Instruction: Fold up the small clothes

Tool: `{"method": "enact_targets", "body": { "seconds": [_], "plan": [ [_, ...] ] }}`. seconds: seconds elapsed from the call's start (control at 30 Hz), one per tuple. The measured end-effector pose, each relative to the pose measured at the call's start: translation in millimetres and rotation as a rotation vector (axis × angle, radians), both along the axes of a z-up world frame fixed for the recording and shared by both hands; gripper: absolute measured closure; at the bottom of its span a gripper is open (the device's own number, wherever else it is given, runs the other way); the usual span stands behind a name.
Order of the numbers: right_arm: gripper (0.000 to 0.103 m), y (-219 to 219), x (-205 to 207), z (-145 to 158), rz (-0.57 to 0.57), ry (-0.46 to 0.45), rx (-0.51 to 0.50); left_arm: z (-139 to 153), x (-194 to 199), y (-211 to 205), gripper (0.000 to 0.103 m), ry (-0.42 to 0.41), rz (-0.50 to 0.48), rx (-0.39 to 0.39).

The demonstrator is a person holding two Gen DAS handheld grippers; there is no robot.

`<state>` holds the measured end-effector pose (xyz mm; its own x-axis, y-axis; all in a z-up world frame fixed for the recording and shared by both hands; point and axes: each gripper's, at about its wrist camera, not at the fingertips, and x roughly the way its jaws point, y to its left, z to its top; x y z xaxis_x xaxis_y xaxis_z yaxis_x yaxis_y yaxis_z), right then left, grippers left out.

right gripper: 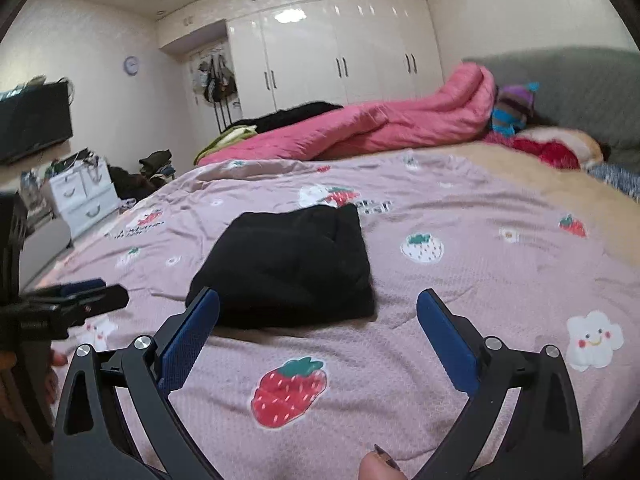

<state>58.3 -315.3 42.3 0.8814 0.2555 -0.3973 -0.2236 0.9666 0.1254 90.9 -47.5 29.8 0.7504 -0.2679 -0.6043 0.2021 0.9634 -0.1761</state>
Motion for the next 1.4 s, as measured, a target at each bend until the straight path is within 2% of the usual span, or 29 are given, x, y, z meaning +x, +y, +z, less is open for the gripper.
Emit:
{"method": "enact_targets", "body": {
  "seconds": [0.1, 0.2, 0.33, 0.6, 0.7, 0.87, 1.4],
  "plan": [
    [0.004, 3, -13, 2, 0.001, -0.059, -0.005, 1, -8, 2, 0.009, -0.014, -0.004, -0.005],
    [0.004, 1, -20, -2, 0.000, -0.062, 0.020, 0, -17, 3, 0.009, -0.021, -0.006, -0.008],
    [0.004, 2, -24, -12, -0.014, -0.018, 0.017, -5, -28, 4, 0.009, -0.019, -0.012, -0.003],
    [0.004, 12, -26, -21, -0.036, -0.004, -0.045, -18, -33, 9, 0.009, -0.025, -0.017, -0.017],
    [0.004, 18, -16, -32, -0.063, 0.047, -0.092, -27, -27, 11, 0.009, 0.000, 0.001, -0.010],
    [0.004, 20, -2, -45, -0.085, 0.126, -0.102, -34, -17, 13, 0.009, 0.039, 0.030, -0.026],
    [0.004, 10, 3, -47, -0.122, 0.145, -0.066, -38, -14, 8, 0.009, 0.052, 0.035, -0.011]
  ]
}}
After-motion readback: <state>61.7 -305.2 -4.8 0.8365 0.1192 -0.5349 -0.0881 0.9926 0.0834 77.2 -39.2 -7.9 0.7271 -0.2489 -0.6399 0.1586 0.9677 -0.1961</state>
